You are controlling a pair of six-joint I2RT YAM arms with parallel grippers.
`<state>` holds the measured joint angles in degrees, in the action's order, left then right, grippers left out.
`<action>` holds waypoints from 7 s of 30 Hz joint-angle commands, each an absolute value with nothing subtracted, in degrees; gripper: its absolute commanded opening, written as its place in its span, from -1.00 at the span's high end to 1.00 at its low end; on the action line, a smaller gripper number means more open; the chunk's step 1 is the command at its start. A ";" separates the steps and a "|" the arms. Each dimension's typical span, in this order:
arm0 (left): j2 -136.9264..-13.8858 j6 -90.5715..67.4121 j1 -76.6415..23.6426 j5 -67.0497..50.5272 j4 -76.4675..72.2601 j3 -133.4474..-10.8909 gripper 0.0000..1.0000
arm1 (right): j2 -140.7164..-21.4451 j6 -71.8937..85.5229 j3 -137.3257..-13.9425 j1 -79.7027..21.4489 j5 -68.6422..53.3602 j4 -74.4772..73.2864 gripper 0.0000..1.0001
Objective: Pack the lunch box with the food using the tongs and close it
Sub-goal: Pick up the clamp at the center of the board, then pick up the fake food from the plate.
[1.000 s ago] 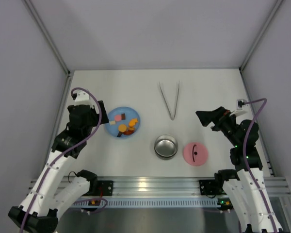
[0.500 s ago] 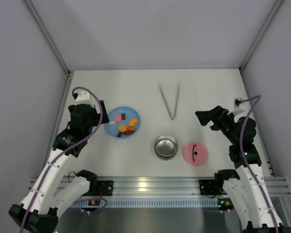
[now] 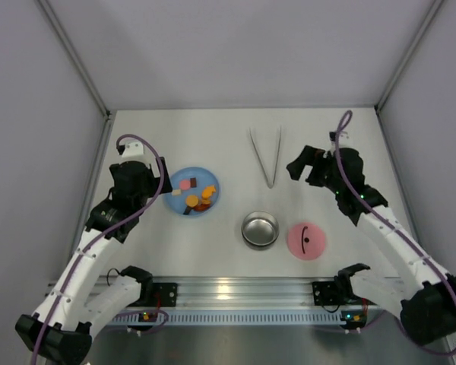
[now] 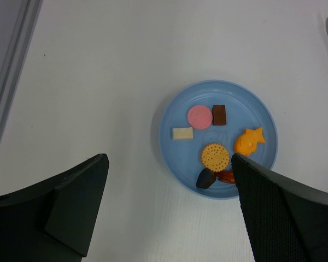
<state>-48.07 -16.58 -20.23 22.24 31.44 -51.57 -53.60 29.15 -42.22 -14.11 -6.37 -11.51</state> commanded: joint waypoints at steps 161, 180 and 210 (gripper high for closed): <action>-47.99 -16.79 -20.04 24.17 31.29 -53.35 -0.98 | -110.92 27.16 -94.57 -63.54 20.74 -32.78 0.26; -48.08 -16.70 -20.04 24.08 31.20 -53.35 -0.98 | -112.85 26.72 -95.54 -63.54 20.57 -33.66 0.33; -48.34 -17.14 -19.95 22.15 31.46 -53.70 -0.98 | -76.23 29.88 -71.03 -63.90 21.09 -41.12 0.94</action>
